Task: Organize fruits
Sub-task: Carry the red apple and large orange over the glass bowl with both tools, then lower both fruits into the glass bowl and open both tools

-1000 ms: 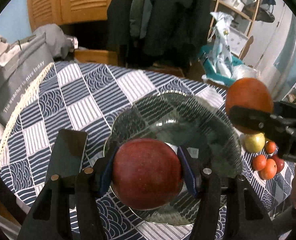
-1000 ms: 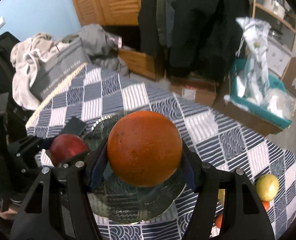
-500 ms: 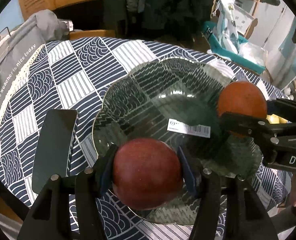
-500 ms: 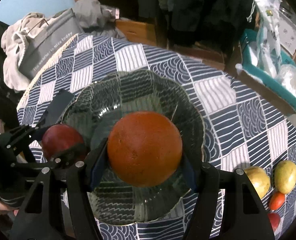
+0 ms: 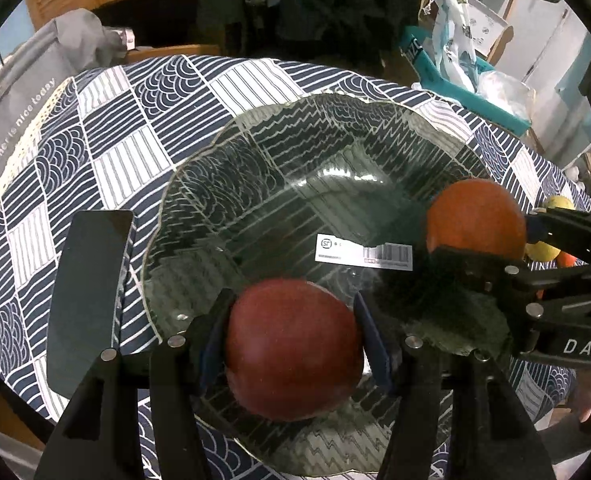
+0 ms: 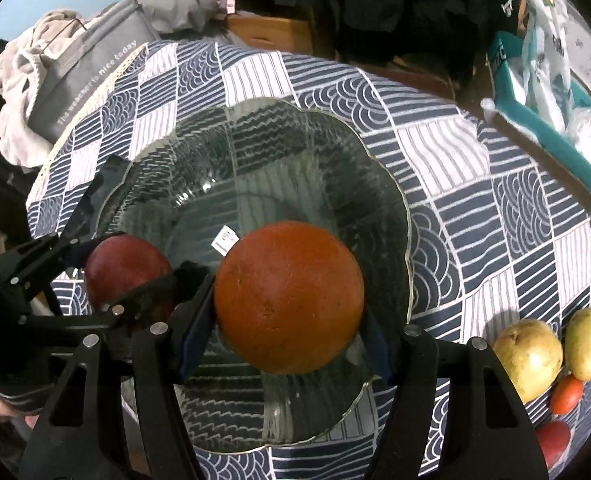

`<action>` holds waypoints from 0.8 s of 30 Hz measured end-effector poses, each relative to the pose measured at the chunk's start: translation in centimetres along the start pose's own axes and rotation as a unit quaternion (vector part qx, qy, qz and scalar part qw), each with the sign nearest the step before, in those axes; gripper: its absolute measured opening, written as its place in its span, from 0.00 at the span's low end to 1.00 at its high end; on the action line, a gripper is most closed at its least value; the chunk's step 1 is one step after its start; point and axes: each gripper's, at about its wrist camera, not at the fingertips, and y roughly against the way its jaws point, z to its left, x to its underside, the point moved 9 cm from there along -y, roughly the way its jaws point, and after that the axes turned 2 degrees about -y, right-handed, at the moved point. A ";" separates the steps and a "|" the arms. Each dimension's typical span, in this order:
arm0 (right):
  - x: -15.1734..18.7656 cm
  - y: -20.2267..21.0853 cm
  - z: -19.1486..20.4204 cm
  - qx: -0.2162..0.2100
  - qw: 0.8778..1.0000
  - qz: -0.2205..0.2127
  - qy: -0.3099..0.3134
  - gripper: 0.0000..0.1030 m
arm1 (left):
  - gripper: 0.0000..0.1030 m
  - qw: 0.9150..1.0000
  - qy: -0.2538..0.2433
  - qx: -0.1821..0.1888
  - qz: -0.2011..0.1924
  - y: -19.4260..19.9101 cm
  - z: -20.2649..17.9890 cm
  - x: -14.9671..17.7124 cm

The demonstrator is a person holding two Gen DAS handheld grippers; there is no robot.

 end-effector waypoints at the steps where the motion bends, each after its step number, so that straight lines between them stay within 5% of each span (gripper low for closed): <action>1: 0.1 -0.1 0.1 -0.005 1.000 0.001 -0.001 0.65 | 0.60 1.000 -0.002 -0.003 -0.002 0.0 -0.1 0.0; 9: 0.2 -0.6 0.4 0.008 1.000 0.008 0.005 0.65 | 0.68 1.000 -0.010 -0.018 0.006 -0.2 0.1 0.3; 14: -0.7 0.6 0.0 -0.033 0.999 -0.013 -0.036 0.72 | 0.74 1.000 -0.010 -0.018 -0.001 0.3 0.0 0.2; 24: -2.0 5.1 -0.5 -0.014 0.997 -0.071 -0.037 0.73 | 0.78 1.000 -0.007 -0.003 -0.021 2.9 -1.7 -0.9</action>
